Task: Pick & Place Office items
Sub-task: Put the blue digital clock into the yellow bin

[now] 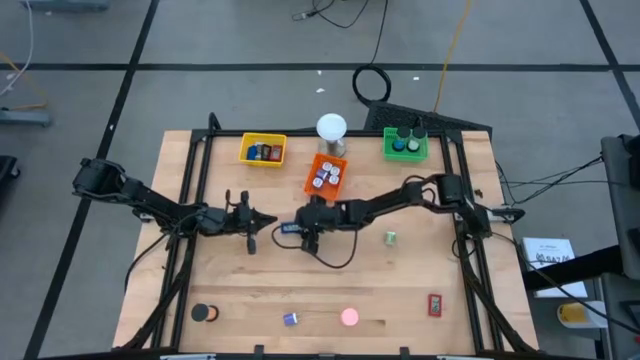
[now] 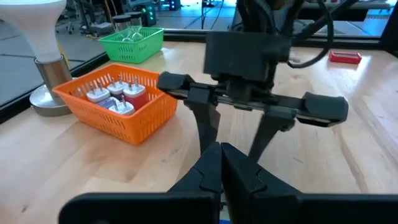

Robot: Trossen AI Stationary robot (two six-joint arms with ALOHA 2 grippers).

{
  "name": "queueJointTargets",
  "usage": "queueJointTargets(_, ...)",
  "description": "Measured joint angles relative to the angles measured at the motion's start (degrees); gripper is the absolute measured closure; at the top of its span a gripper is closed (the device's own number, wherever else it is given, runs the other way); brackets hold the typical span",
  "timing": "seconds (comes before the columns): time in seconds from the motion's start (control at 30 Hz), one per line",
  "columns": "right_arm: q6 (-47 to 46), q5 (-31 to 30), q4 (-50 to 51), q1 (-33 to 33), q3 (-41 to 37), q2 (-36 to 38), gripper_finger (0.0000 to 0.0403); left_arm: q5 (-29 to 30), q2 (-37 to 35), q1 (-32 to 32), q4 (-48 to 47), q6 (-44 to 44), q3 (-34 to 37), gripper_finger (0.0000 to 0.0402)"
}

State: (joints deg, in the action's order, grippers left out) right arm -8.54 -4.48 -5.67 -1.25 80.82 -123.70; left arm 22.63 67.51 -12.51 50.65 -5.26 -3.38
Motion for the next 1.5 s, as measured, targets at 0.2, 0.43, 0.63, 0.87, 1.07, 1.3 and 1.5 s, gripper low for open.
queueJointTargets(0.2,0.34,-0.12,-0.05,-1.18,-0.07,0.06,0.0176,0.0,0.0,0.0,-0.42,-1.37,0.01,0.0379)
queueJointTargets(0.43,3.76,-5.12,6.61,-2.66,-0.31,8.73,0.0168,-0.56,0.0,0.0,-0.42,-3.7,0.0,0.0378)
queueJointTargets(0.63,4.67,-6.01,7.42,-3.01,-8.5,20.0,0.0233,-1.92,0.0,0.23,-0.94,-5.54,-0.27,0.0377)
queueJointTargets(0.87,3.23,-5.78,-14.76,-2.98,-27.54,30.24,0.0344,-5.83,0.0,3.04,-22.81,-5.78,-10.42,0.0353)
queueJointTargets(1.07,1.11,-5.82,-27.44,-2.89,-40.05,35.63,0.0397,-7.71,0.0,4.54,-43.36,-5.38,-20.71,0.0277)
queueJointTargets(1.3,-0.39,-5.92,-30.27,-2.55,-43.74,39.39,0.0382,-13.6,7.35,6.29,-44.41,-3.73,-24.83,0.0187)
queueJointTargets(1.5,0.01,-5.89,-31.2,-2.61,-43.72,39.57,0.0392,-12.58,16.66,7.51,-44.59,-0.43,-27.49,0.0138)
